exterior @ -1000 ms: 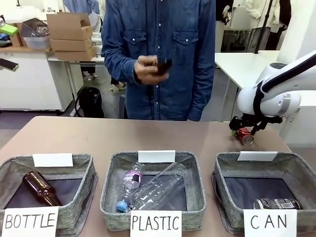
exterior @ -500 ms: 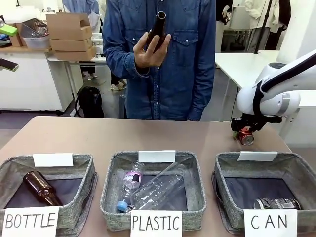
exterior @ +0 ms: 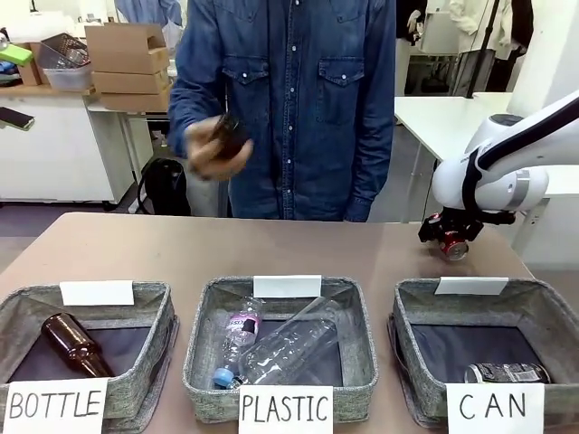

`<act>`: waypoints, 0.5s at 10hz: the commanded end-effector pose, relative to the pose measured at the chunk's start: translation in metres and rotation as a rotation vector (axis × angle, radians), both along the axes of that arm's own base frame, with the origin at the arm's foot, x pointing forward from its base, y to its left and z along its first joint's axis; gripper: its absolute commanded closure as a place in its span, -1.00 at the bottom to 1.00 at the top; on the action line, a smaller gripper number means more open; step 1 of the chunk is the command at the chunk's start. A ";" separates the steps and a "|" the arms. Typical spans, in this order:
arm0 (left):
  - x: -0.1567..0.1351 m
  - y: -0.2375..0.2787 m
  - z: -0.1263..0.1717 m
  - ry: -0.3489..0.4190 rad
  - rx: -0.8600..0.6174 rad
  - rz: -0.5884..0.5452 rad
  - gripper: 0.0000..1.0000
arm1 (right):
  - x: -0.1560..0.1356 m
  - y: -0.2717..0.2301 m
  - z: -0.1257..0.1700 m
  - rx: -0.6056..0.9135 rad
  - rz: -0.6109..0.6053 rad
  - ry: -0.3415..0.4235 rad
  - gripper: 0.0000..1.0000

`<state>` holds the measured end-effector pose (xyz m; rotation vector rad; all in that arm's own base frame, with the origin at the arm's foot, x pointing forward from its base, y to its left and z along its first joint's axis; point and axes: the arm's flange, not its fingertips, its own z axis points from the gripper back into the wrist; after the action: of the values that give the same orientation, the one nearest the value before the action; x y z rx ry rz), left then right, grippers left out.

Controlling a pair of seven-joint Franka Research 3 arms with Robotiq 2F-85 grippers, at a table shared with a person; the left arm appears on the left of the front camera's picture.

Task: Sort the can waste into the basket.
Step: Pick up the can waste from the table and place it in the right Fabric basket.

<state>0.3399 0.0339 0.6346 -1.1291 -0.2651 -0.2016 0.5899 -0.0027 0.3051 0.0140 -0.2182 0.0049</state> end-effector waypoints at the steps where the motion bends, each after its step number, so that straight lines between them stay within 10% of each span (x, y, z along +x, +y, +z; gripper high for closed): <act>1: 0.000 0.000 0.000 0.000 0.000 0.000 -1.00 | 0.004 0.003 0.000 0.012 -0.024 0.007 1.00; 5: -0.075 0.115 0.047 0.155 0.406 -0.098 -1.00 | 0.002 -0.005 -0.002 0.017 -0.018 0.009 1.00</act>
<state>0.2736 0.1104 0.6680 -0.8811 -0.0620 -0.2300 0.5894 -0.0060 0.3040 0.0180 -0.2125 -0.0071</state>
